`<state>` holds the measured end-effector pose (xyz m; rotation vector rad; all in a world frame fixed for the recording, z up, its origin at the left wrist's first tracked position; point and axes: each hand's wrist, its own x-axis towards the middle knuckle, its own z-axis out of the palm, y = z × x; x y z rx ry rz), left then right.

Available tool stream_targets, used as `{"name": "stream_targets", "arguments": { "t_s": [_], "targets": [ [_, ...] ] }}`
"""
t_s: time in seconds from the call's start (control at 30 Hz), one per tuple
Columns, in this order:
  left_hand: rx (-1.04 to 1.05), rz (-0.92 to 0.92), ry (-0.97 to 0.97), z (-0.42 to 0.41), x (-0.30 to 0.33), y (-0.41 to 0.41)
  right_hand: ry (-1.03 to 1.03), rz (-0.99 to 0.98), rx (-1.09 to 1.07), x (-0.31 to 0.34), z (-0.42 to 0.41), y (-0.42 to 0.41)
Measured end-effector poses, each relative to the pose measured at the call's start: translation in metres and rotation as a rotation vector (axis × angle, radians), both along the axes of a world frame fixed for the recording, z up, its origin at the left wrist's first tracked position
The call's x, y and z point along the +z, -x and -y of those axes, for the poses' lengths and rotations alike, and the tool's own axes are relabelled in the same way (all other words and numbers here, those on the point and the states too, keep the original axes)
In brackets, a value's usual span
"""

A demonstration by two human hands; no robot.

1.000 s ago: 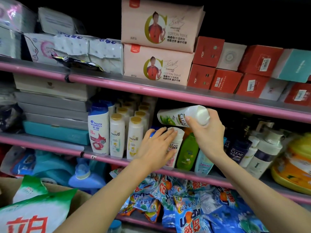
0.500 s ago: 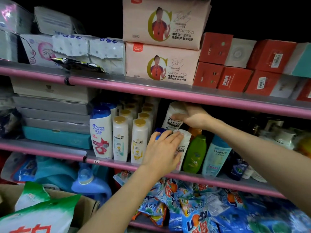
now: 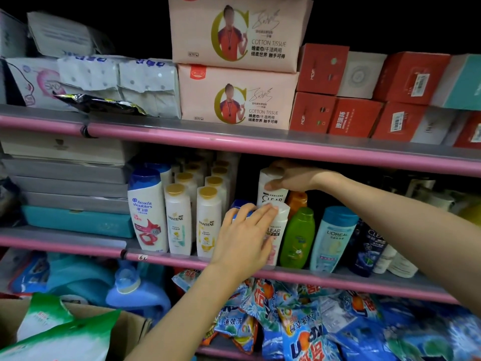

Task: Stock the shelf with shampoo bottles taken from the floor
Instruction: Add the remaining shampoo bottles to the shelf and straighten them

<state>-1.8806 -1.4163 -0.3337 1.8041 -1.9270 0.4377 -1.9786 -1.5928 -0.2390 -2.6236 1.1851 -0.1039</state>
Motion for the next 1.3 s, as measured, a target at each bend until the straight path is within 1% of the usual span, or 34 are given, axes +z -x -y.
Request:
{"name": "stream_targets", "arguments": {
  "t_s": [0.23,0.43,0.57,0.73,0.87,0.9,0.97,1.07,1.13,1.2,1.27,1.3],
  "targets": [
    [0.048,0.058,0.064,0.001,-0.002,0.001,-0.010,-0.080,0.008,0.003,0.001,0.001],
    [0.062,0.067,0.087,0.003,-0.005,0.002,-0.017,-0.101,-0.003,0.007,-0.004,0.002],
    [0.062,-0.007,0.030,0.004,-0.009,0.002,-0.015,-0.144,-0.001,0.010,-0.008,0.002],
    [0.065,-0.102,0.021,0.007,-0.007,0.003,-0.039,-0.172,0.013,0.017,-0.014,0.002],
    [0.028,-0.163,0.038,0.004,-0.004,0.002,-0.010,-0.099,0.018,0.027,-0.033,0.006],
    [0.009,-0.204,0.051,0.002,-0.001,0.002,0.011,-0.070,0.014,0.028,-0.040,0.007],
    [-0.040,-0.340,0.079,-0.006,0.004,0.004,0.120,-0.013,-0.003,0.026,-0.055,0.009],
    [-0.101,-0.683,0.126,-0.026,0.000,0.000,0.289,0.121,-0.059,0.014,-0.082,0.010],
    [-0.106,-0.881,0.134,-0.041,-0.008,-0.006,0.356,0.247,-0.028,0.006,-0.110,0.007],
    [-0.073,-1.016,0.116,-0.055,-0.021,-0.016,0.348,0.370,0.052,-0.008,-0.136,-0.002],
    [-0.002,-1.103,0.071,-0.066,-0.042,-0.028,0.225,0.423,0.126,-0.033,-0.158,-0.015],
    [0.046,-1.121,0.042,-0.071,-0.055,-0.034,0.137,0.415,0.151,-0.050,-0.167,-0.023]
  ]
}}
